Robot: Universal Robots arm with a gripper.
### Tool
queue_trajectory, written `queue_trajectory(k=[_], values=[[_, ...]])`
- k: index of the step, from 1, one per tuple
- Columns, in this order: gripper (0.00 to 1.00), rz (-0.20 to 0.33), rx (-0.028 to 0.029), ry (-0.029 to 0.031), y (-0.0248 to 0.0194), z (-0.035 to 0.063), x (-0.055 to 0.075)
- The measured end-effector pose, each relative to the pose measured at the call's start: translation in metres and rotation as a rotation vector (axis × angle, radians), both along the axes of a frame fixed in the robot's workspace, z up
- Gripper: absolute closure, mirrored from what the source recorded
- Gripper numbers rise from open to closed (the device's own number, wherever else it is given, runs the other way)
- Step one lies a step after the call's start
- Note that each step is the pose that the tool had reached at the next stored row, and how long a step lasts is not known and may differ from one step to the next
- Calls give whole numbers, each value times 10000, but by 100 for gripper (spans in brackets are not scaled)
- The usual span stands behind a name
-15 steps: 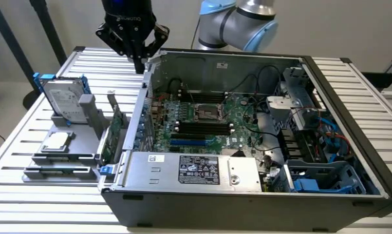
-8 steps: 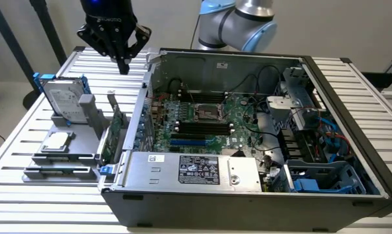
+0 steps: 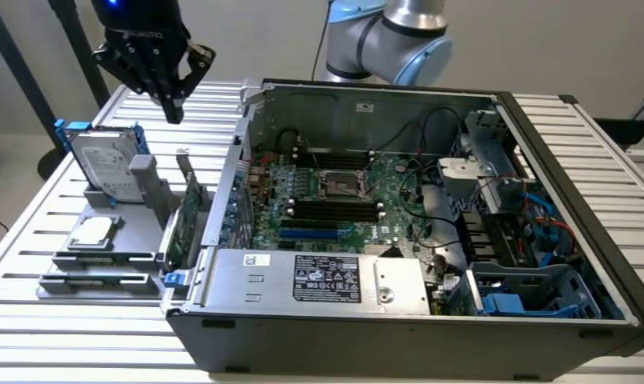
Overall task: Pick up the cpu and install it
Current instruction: 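Reach for the cpu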
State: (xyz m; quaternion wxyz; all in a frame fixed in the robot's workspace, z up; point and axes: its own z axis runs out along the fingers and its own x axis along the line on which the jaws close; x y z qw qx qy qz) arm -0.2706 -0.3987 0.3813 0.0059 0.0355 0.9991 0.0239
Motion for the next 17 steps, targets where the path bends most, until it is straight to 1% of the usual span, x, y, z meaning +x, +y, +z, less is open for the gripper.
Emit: queue_trajectory(k=[17], values=[[89, 1, 0, 99, 0, -76, -776]])
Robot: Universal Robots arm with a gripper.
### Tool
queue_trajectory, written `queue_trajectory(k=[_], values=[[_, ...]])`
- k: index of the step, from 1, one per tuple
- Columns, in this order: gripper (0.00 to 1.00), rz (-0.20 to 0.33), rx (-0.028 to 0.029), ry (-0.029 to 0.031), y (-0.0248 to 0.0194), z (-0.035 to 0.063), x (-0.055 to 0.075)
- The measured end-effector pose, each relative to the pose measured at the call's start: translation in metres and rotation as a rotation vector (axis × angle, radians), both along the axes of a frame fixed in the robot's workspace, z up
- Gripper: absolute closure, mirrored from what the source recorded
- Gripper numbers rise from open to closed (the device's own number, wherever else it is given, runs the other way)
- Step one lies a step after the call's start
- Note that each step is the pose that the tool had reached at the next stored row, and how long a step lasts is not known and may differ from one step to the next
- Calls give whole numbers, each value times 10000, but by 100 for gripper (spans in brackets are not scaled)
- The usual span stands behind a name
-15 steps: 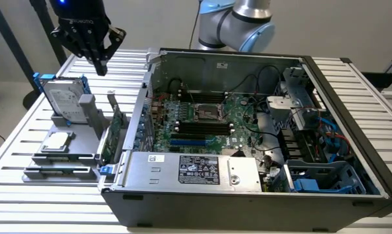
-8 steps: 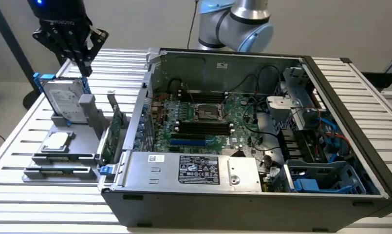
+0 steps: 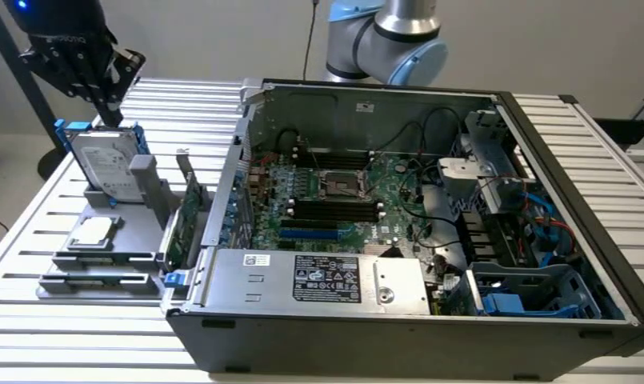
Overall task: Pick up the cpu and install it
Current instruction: 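Reach for the cpu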
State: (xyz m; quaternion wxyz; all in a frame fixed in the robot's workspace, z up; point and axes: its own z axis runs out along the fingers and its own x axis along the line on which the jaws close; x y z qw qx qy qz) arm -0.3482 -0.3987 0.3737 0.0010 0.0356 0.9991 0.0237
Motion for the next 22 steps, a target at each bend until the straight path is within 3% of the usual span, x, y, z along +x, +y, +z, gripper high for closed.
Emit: queue_trajectory(k=[15, 19, 22], values=[[89, 1, 0, 137, 5, -71, -678], [89, 79, -1, 139, 50, -73, -728], [89, 107, -1, 139, 52, -73, -728]])
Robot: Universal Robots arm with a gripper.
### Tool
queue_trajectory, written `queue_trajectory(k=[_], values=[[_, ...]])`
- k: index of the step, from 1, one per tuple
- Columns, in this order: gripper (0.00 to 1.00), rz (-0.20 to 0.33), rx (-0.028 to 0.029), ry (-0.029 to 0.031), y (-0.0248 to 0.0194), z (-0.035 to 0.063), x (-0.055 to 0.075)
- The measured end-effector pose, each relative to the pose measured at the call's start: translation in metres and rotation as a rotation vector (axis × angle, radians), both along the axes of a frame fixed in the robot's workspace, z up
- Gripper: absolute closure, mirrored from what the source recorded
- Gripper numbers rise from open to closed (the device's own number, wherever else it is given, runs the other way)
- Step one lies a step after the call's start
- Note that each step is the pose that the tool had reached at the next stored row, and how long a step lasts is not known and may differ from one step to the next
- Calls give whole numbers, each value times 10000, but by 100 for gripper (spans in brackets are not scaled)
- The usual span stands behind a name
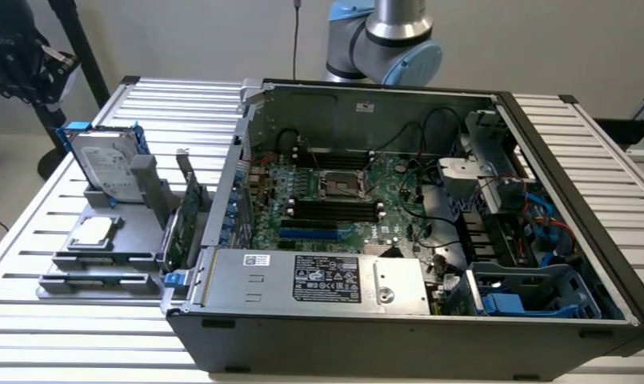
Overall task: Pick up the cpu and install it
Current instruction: 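Reach for the cpu, then pick up the cpu and move it towards the insertion slot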
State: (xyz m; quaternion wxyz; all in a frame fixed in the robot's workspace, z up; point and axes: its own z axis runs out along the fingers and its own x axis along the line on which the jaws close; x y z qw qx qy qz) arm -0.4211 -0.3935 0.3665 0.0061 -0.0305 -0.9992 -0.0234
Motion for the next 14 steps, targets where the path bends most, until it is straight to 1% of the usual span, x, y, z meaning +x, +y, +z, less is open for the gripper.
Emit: queue_trajectory(k=[12, 13, 14], values=[[89, 0, 0, 0, 0, 0, 0], [88, 0, -1, 1, 0, 0, 0], [82, 0, 0, 0, 0, 0, 0]])
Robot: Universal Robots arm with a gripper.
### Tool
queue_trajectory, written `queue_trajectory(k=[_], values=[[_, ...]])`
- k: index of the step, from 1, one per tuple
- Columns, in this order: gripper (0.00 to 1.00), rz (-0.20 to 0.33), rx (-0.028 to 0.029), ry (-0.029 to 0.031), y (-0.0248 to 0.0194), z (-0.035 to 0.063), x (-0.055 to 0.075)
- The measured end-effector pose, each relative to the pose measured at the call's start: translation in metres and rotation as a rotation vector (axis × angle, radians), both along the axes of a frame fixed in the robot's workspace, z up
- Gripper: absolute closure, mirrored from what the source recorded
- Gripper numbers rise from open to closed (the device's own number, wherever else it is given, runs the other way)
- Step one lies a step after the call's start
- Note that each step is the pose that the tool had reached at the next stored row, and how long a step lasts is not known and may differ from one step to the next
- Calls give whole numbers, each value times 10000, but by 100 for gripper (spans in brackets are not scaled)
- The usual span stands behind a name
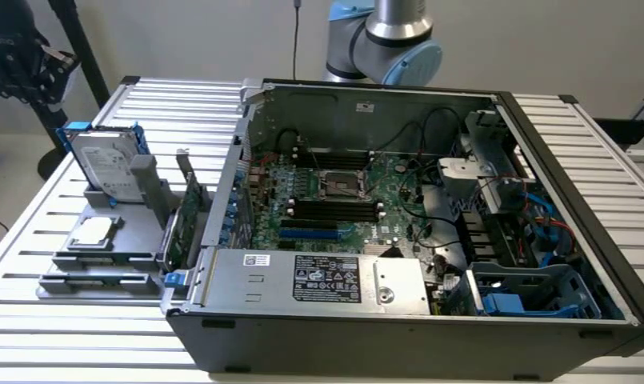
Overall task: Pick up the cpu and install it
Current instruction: 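Pick up the cpu and move it towards the insertion slot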
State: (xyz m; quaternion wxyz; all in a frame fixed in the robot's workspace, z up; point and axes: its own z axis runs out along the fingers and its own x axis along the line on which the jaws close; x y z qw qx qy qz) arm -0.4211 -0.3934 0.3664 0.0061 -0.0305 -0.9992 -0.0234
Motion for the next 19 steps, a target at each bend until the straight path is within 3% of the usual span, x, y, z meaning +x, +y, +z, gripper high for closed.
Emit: queue_trajectory(k=[1, 3, 4, 7, 9, 10, 19], values=[[82, 0, 0, 1, 0, 0, 0], [70, 0, -2, 2, 0, -1, 0], [70, 0, -3, 0, 0, -7, 1], [53, 6, -35, 1, 0, -44, 0], [53, 26, -44, 2, -1, -75, 0], [46, 46, -44, 0, -4, -93, 0], [46, 642, -45, 107, -74, -257, 0]])
